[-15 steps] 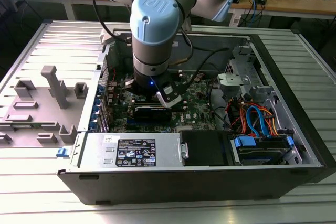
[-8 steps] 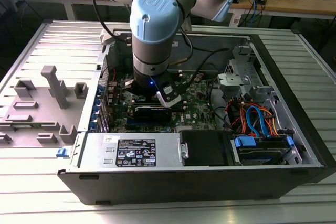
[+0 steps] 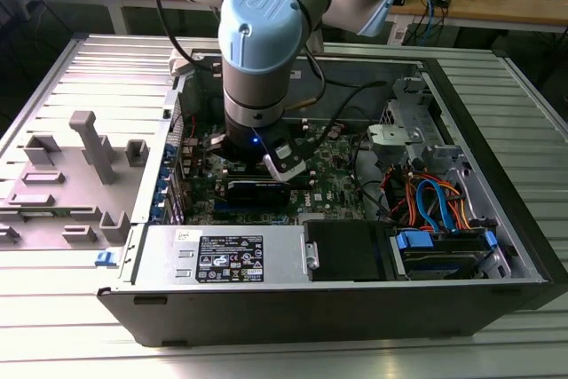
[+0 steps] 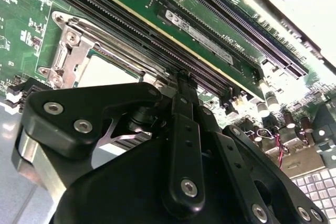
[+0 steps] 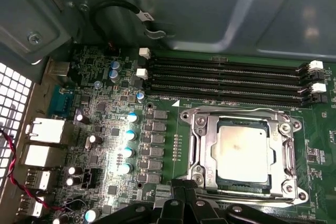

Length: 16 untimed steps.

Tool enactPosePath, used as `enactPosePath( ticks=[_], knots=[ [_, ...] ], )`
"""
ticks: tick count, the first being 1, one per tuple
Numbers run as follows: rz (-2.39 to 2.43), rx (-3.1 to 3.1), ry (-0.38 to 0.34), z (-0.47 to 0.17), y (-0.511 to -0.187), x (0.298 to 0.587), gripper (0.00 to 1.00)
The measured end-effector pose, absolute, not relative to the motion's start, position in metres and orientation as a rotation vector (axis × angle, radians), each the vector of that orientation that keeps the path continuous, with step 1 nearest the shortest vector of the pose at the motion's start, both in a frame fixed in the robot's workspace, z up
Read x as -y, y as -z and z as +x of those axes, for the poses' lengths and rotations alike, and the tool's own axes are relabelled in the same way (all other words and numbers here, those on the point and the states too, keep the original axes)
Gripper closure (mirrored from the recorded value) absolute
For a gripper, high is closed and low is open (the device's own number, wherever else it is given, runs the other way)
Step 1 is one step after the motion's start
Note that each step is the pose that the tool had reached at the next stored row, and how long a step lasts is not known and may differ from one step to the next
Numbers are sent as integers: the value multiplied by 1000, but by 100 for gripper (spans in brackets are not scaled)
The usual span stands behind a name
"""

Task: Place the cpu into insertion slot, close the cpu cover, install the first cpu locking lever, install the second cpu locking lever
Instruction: 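Install the second cpu locking lever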

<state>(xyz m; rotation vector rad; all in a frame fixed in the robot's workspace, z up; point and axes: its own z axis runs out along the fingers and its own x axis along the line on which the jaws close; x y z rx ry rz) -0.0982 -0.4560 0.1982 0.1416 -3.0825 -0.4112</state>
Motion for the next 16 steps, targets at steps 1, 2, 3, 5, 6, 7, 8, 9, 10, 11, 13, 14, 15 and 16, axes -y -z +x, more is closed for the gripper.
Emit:
enactPosePath(
  ticks=[1,2,3,5,6,7,8,9,10,11,13,14,15,16],
  knots=[
    [142,3082,411,-98,-199,456,89],
    [141,3082,410,-99,-199,456,89],
    [141,3082,410,-99,-199,455,89],
    [142,3082,410,-99,-200,453,89],
    [142,3083,410,-99,-200,451,89],
    [142,3083,410,-99,-200,449,89],
    [142,3083,410,-99,-200,447,89],
    [142,3082,411,-100,-200,447,89],
    [142,3083,411,-100,-200,447,89],
    [142,3083,411,-101,-200,447,89],
    [142,3083,410,-102,-200,447,89],
    [142,3083,410,-102,-200,447,89],
    [142,3083,410,-102,-200,447,89],
    [142,3083,410,-102,-200,447,89]
  ],
)
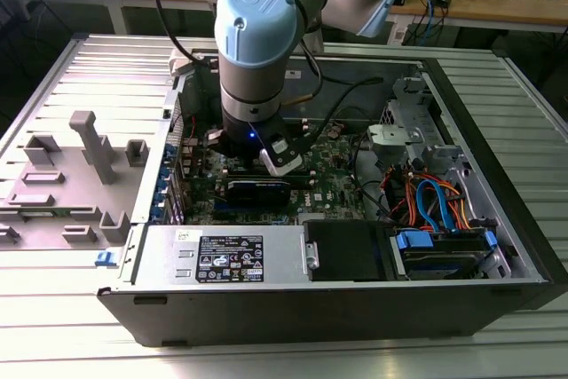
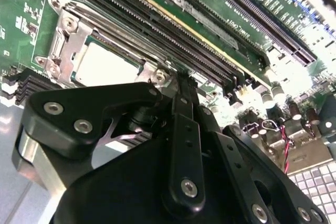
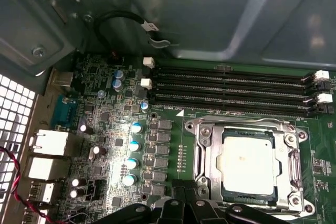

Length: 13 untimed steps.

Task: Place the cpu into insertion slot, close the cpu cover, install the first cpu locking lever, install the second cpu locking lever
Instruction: 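Install the second cpu locking lever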

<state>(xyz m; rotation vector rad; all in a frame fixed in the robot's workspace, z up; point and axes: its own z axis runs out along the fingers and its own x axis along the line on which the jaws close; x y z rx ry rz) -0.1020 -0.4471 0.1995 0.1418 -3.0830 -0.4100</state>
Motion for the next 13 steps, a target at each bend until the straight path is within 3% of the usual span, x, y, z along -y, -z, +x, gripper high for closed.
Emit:
enactPosePath(
  ticks=[13],
  knots=[
    [142,3083,409,-102,-207,449,89]
  ],
)
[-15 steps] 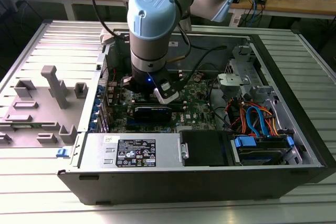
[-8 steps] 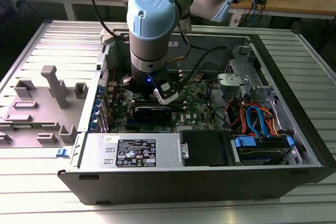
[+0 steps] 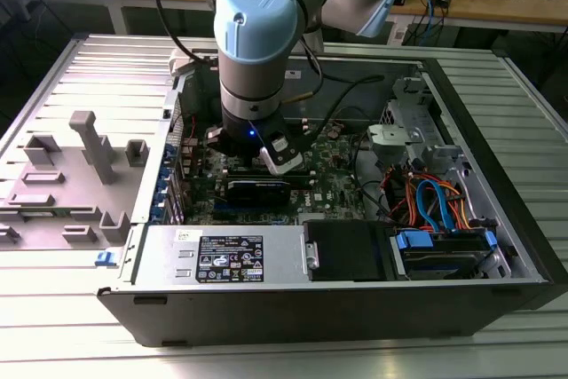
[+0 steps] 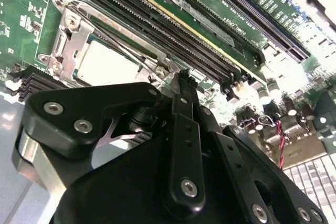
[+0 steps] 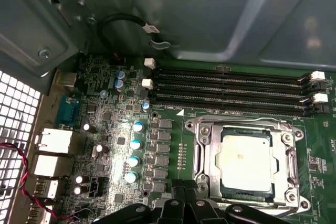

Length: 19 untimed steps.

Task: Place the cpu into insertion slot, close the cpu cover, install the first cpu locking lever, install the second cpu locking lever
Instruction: 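Install the second cpu locking lever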

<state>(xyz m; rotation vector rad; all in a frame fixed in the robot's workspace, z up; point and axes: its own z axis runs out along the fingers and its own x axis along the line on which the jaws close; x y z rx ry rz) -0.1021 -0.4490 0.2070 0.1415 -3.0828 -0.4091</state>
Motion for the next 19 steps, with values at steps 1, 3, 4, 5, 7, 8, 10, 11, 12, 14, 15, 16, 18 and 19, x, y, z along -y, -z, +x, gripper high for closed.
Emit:
enactPosePath(
  ticks=[1,3,4,5,7,8,10,11,12,14,15,16,18,19],
  knots=[
    [142,3083,410,-102,-211,449,89],
    [142,3083,410,-102,-216,449,89],
    [142,3083,410,-102,-218,449,89],
    [142,3083,410,-102,-220,449,89],
    [142,3083,410,-102,-227,449,89],
    [142,3083,410,-102,-229,449,89],
    [142,3083,410,-102,-230,449,89],
    [142,3083,410,-102,-230,449,89],
    [142,3083,410,-102,-230,449,89],
    [142,3083,410,-102,-230,449,89],
    [142,3083,410,-102,-230,449,89],
    [142,3083,410,-102,-230,449,89],
    [142,3083,410,-102,-230,449,89],
    [142,3083,410,-102,-230,449,89]
  ],
)
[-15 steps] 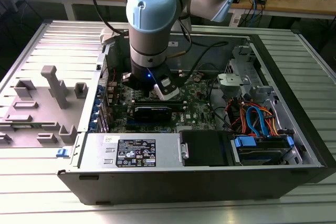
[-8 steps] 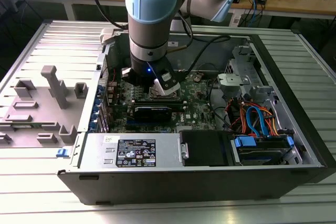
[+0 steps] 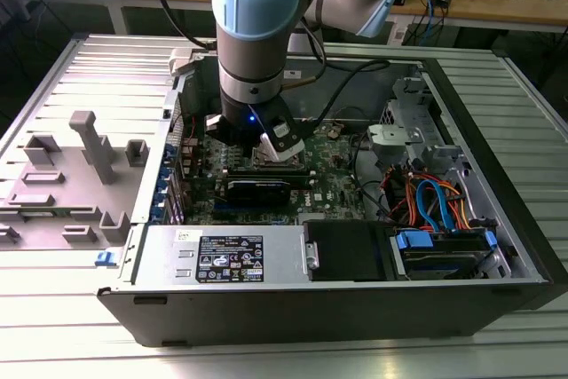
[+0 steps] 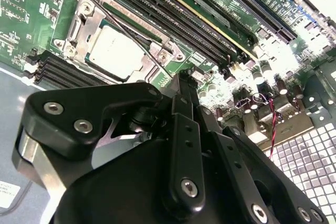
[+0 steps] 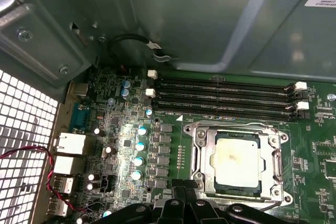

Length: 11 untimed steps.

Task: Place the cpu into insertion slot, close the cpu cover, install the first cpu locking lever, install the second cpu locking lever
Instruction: 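Install the second cpu locking lever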

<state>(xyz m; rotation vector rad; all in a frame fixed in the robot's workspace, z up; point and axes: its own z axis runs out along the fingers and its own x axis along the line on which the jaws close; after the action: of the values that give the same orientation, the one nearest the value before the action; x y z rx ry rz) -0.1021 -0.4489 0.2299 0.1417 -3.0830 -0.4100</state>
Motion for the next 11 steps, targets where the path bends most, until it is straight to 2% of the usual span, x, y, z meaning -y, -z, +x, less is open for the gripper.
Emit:
enactPosePath(
  ticks=[11],
  knots=[
    [141,3081,410,-102,-234,449,89]
  ],
)
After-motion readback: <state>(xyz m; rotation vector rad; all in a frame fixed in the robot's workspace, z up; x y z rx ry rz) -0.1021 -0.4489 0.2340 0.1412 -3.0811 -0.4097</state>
